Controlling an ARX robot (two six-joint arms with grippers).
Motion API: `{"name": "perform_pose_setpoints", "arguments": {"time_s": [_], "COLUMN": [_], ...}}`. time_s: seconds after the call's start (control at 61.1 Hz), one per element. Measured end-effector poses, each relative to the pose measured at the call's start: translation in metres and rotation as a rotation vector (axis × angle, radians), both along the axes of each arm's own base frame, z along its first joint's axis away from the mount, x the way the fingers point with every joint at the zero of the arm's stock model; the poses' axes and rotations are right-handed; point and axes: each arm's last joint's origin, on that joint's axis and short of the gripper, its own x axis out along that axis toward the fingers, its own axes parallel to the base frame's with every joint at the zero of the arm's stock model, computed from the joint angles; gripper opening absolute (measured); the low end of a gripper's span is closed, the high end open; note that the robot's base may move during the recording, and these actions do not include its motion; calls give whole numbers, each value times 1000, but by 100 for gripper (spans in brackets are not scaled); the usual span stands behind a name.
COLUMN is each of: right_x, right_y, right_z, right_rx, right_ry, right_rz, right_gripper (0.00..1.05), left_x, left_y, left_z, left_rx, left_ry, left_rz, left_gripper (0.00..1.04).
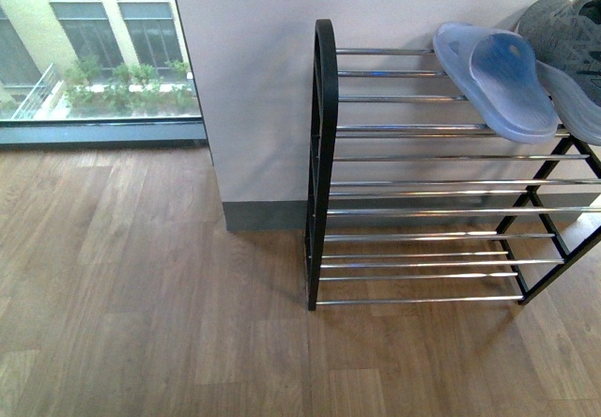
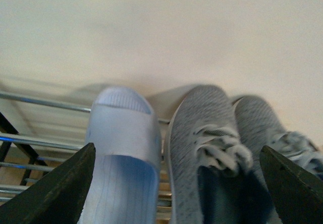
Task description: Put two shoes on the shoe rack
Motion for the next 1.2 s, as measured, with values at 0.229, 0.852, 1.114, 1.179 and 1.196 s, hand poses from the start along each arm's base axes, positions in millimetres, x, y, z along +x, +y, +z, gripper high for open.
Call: {"name": "perform_pose_setpoints", "arguments": {"time_s": [0.229, 0.852, 1.114, 1.179, 1.196], "right_x": [-46, -162, -205, -214, -217], "right_y": [-19, 25, 37, 38, 40], "right_z": [45, -17, -36, -39, -40], "right_rx": [-53, 238, 245, 244, 245], "right_ry": [-87, -368, -357, -358, -359], "right_rz": [9, 166, 170, 169, 170], "right_gripper": [95, 13, 2, 2, 2], "left_x": [0, 0, 0, 0, 0], "left_y": [0, 0, 0, 0, 0], "left_z": [0, 0, 0, 0, 0], "left_rx": [0, 0, 0, 0, 0], "left_ry": [0, 0, 0, 0, 0], "left_rz": [0, 0, 0, 0, 0], "left_gripper": [2, 2, 2, 2, 2]}}
